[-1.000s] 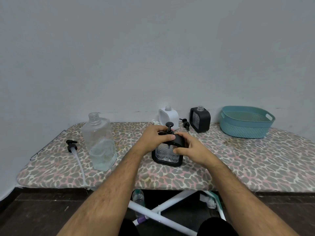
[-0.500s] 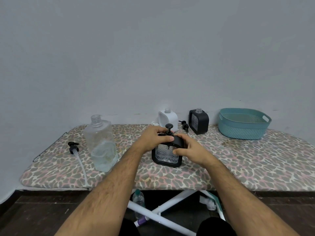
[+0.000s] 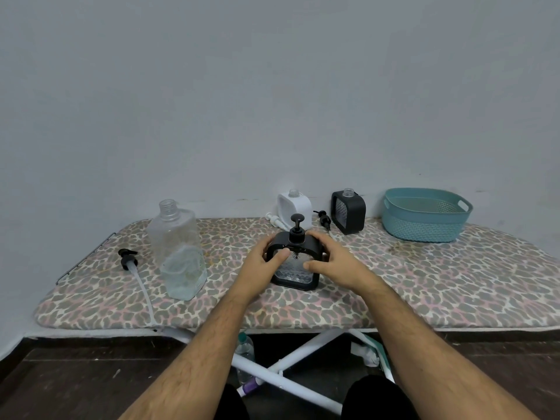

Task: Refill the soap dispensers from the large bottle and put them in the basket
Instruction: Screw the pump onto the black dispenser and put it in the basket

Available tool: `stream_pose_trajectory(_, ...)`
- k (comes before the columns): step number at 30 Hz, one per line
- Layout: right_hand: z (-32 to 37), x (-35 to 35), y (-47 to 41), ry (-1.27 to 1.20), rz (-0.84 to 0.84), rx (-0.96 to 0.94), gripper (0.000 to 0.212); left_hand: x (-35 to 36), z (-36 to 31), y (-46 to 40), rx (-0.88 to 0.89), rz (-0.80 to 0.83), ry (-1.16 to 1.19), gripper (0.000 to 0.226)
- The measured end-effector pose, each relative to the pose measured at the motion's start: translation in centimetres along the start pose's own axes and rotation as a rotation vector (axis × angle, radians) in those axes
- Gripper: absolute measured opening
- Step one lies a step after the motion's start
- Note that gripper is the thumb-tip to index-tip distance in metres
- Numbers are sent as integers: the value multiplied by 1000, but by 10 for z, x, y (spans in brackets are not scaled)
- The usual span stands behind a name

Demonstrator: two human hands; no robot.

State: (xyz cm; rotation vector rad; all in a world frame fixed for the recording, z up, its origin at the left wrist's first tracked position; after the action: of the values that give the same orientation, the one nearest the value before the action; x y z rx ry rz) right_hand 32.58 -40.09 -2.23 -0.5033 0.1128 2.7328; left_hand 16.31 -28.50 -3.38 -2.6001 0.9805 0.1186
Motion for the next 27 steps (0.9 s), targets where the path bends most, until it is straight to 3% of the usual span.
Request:
stream_pose_trajectory(3, -1, 0, 2, -17, -4, 22, 69, 0, 10, 3, -20, -26, 22, 61)
stream_pose_trajectory(10, -7, -5, 9, -86, -83, 9, 62, 10, 11, 2, 3, -97, 89, 56)
stream_pose_trajectory(23, -10, -94, 45, -43, -200, 49, 64, 91, -28, -31, 89, 37, 133, 40)
stream_pose_trajectory(27, -12, -132, 57, -52, -271, 49, 56, 126, -38, -53, 99, 91, 125, 45)
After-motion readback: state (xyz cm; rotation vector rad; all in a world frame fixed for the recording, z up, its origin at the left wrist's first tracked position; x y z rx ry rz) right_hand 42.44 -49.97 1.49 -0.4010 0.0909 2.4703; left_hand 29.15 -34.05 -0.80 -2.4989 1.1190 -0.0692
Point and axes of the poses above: each hand's wrist, its own y-axis away from the middle knuckle, its own x-axis out of the palm, z = x × y, the point moved 1 cm from there along -y, towards the middle knuckle, and after that the axes turned 9 degrees about x, right-handed, at the moved point
